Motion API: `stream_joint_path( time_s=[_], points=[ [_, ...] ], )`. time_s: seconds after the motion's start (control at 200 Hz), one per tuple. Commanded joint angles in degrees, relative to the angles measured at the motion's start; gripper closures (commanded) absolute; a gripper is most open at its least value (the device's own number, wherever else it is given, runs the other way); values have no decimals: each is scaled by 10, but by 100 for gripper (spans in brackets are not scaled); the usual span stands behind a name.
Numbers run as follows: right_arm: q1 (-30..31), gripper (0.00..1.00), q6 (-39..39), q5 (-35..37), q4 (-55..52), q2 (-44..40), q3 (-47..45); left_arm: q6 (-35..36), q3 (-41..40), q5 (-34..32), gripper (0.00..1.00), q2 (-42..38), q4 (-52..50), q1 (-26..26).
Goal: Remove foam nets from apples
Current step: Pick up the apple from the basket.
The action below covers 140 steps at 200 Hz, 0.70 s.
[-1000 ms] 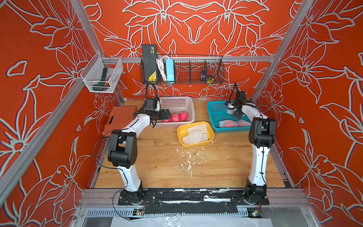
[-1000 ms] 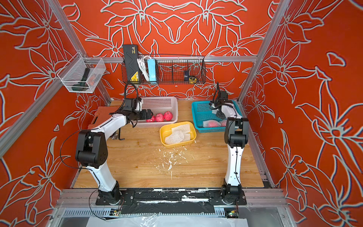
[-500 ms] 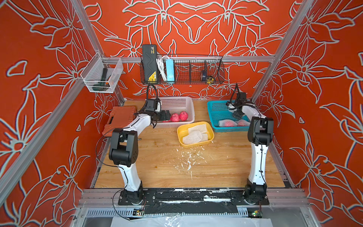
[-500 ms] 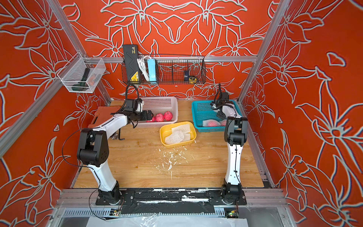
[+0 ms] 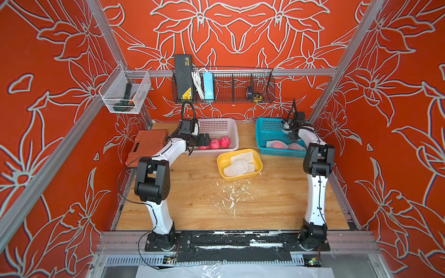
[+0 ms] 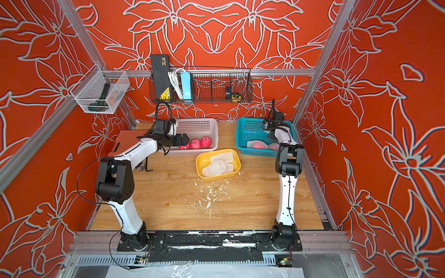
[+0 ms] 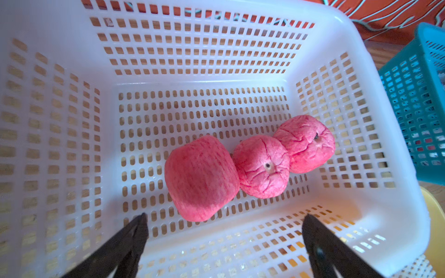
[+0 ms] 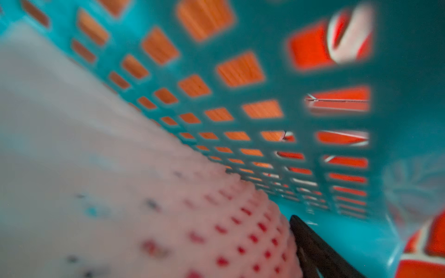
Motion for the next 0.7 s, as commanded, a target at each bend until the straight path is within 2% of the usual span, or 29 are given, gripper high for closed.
stream_joint_path(
  time_s=[0.0,0.17,0.265,0.485,0.696],
  points=[
    [-15,12,45,-37,-58,41,10,6,20,-5,1,12,-16,-7],
    [-26,18,87,-100,-98,40,25,4,35,-6,1,22,-20,-16],
    [-28,24,97,-154,-114,33,34,4,39,-7,1,25,-21,-20],
    [-29,24,145,-237,-111,1,31,3,33,-6,1,20,-16,-22],
    [-29,24,186,-313,-70,-39,-23,4,22,-2,1,16,-8,-23]
  ],
)
